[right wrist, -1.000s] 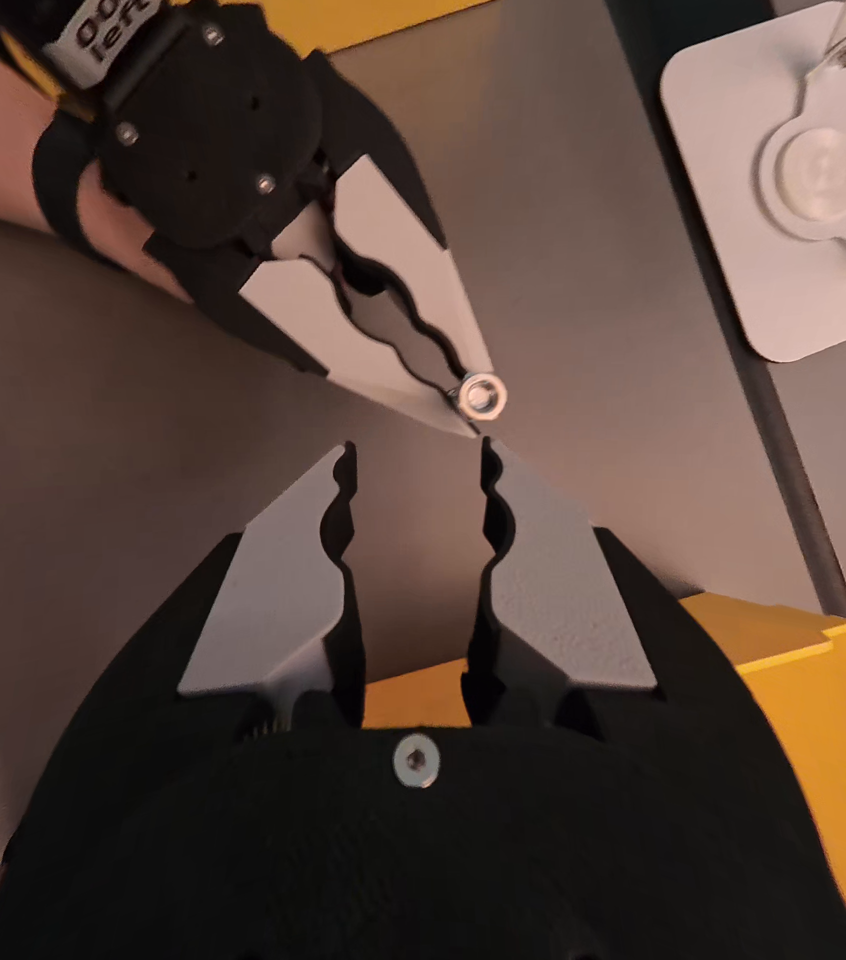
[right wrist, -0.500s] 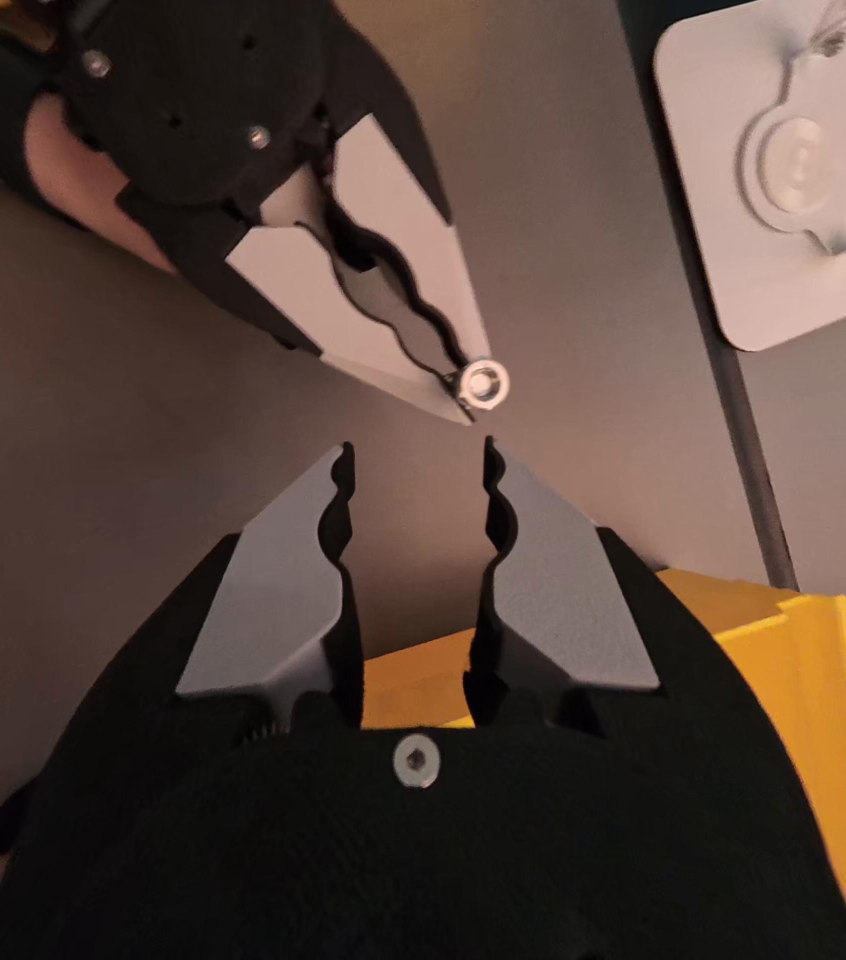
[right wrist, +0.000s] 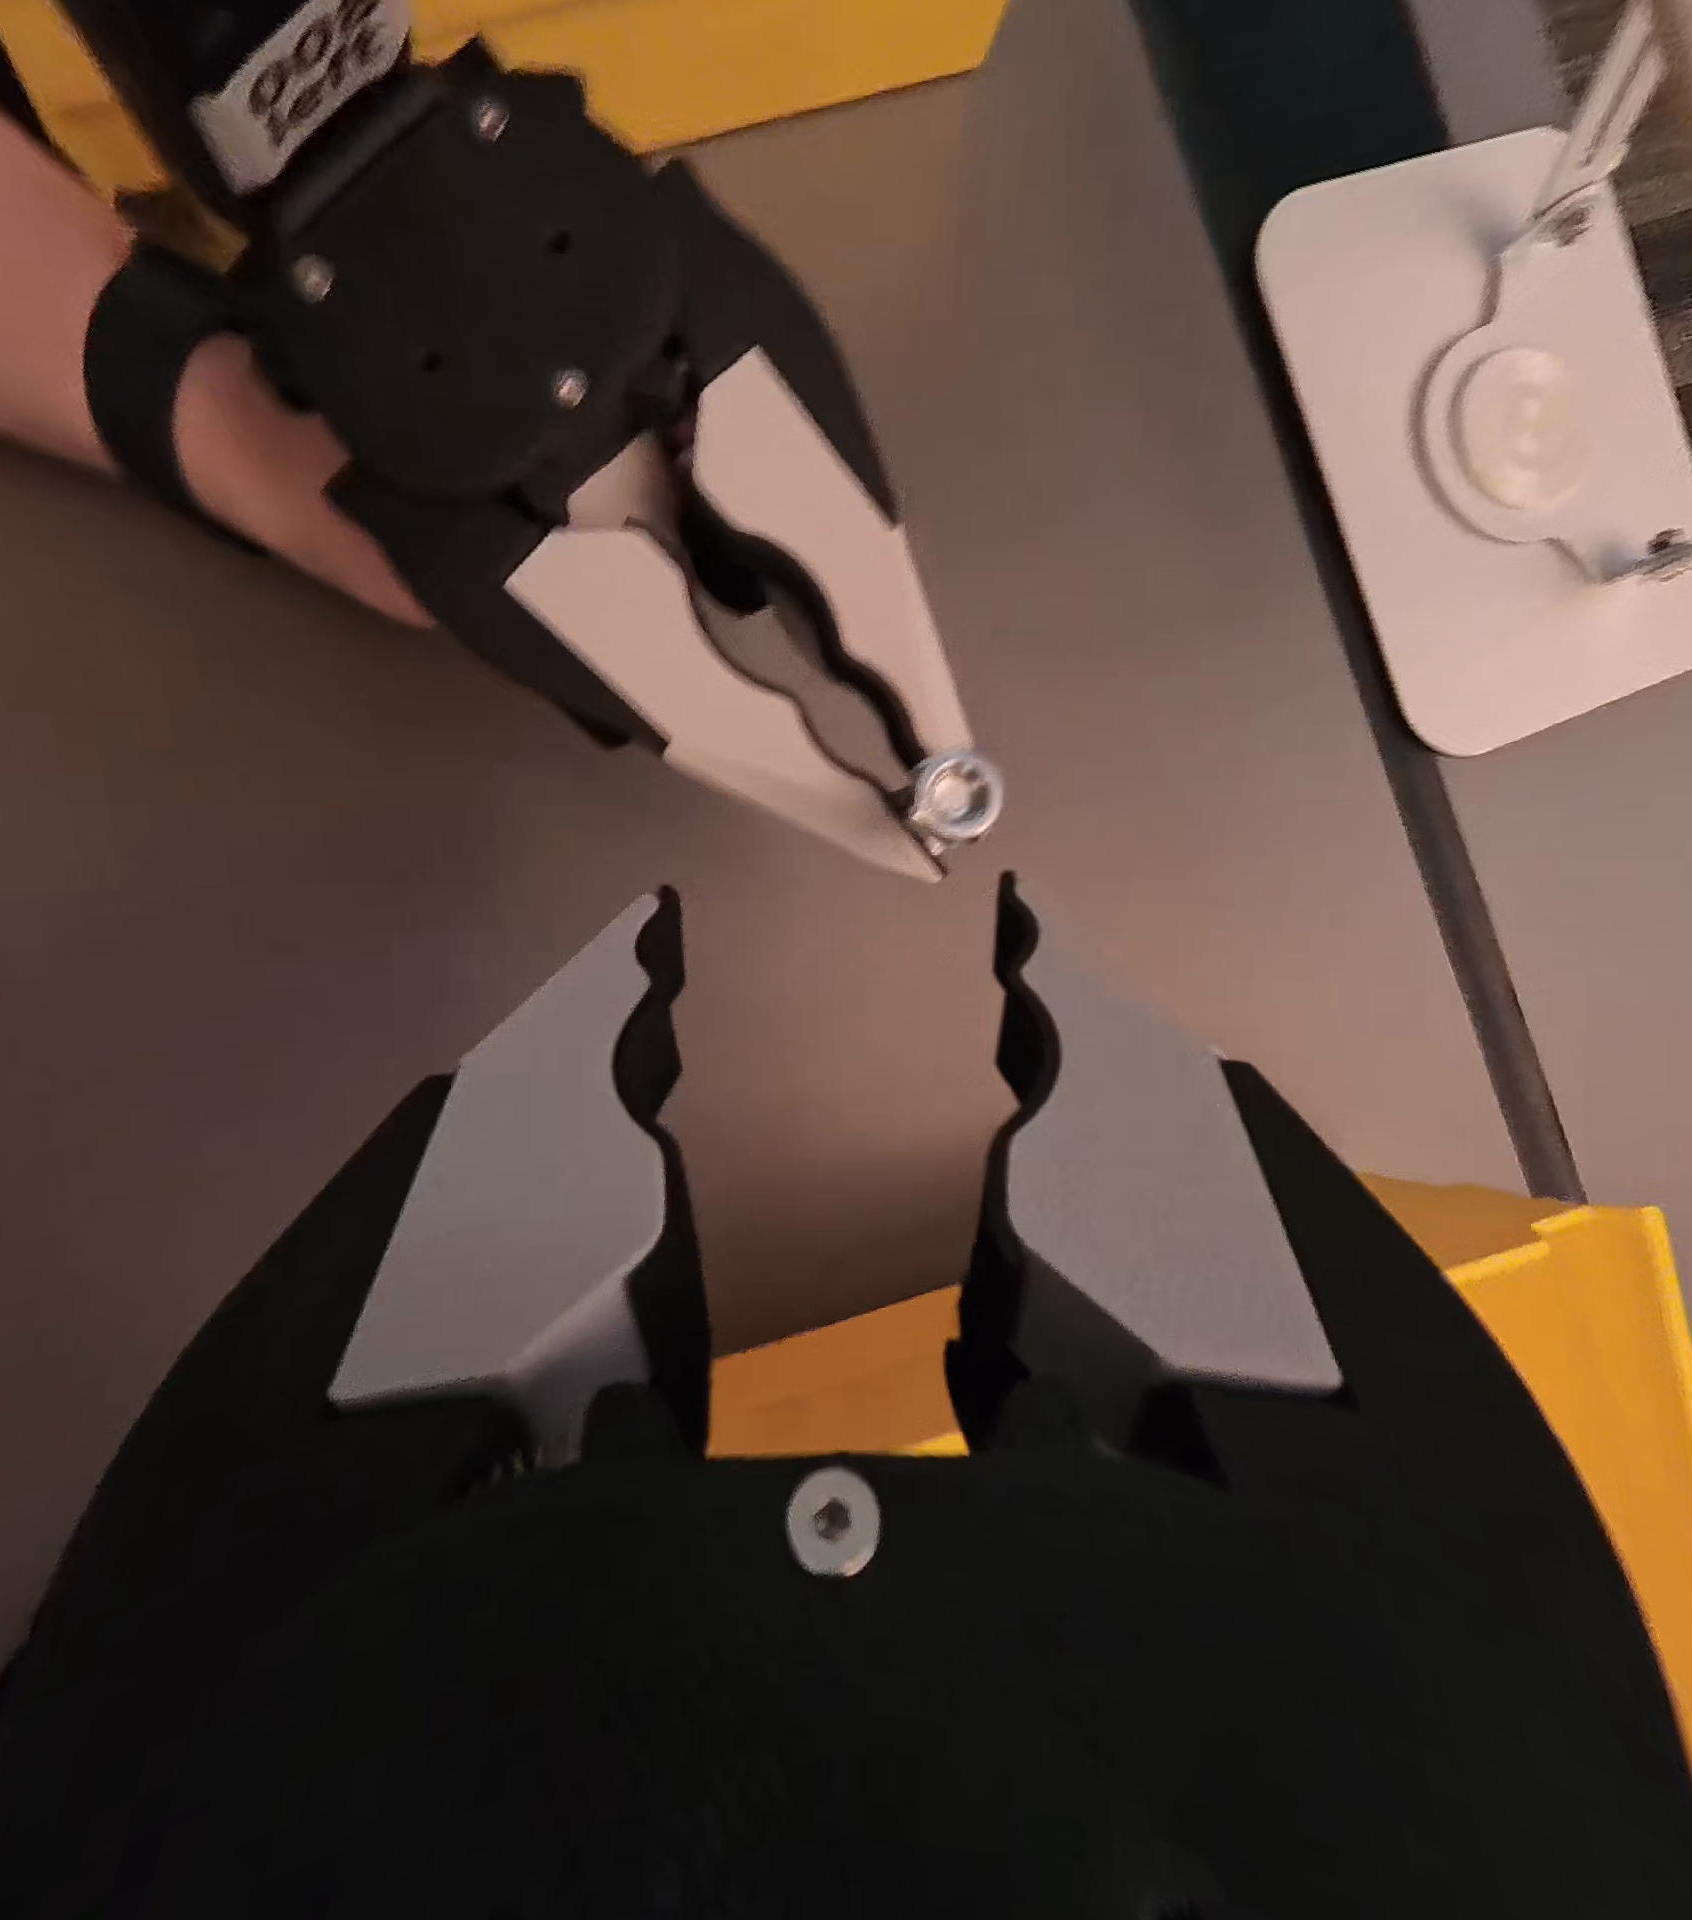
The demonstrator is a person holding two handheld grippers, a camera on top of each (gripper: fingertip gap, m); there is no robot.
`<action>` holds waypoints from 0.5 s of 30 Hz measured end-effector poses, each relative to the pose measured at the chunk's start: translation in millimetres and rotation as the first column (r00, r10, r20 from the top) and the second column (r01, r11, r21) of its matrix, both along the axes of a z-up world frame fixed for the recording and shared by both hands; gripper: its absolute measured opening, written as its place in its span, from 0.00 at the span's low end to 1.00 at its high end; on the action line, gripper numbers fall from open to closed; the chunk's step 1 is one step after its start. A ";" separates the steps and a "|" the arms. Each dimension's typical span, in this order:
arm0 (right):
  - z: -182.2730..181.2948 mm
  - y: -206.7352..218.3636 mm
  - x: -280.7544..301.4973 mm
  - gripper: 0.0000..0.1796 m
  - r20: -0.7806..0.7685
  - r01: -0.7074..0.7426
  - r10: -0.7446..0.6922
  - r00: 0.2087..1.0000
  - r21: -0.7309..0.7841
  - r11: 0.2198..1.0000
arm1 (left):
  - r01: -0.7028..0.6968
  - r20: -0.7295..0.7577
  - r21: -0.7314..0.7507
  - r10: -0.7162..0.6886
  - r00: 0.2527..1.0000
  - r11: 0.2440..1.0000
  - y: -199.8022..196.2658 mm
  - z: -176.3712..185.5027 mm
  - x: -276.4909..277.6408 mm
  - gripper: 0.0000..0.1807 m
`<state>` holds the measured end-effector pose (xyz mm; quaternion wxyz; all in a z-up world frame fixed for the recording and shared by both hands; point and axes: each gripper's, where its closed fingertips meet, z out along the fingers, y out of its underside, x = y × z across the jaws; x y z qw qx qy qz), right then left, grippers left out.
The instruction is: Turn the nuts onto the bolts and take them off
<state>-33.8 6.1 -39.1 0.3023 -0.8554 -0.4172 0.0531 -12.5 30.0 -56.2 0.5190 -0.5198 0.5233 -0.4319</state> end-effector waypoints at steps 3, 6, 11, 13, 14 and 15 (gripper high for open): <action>0.1 8.5 -9.2 0.41 -0.052 0.000 0.000 0.999 0.005 1.000 | 0.013 -0.002 0.024 -0.013 1.000 1.000 -4.6 0.4 0.9 0.04; -7.4 -3.8 -13.7 0.43 -0.016 -0.053 0.053 0.998 -0.041 0.998 | 0.012 0.007 0.041 -0.013 1.000 0.999 -6.1 2.7 0.5 0.04; -3.2 -26.3 -12.3 0.33 -0.004 -0.117 0.117 0.993 -0.070 0.991 | 0.007 0.019 -0.001 -0.007 1.000 1.000 -1.1 3.6 -0.8 0.04; 3.3 -14.2 -7.1 0.35 -0.021 -0.055 0.055 0.998 -0.031 0.998 | 0.008 0.025 0.003 -0.008 1.000 1.000 -1.6 5.2 -1.2 0.04; 5.5 -7.5 -7.6 0.38 -0.044 -0.035 0.034 0.998 -0.015 0.999 | 0.010 0.026 0.011 -0.010 1.000 1.000 -2.6 5.7 -1.1 0.04; 6.8 -0.6 -9.0 0.39 -0.063 -0.022 0.022 0.998 0.003 1.000 | 0.015 0.025 0.017 -0.016 1.000 1.000 -4.4 5.8 -0.7 0.04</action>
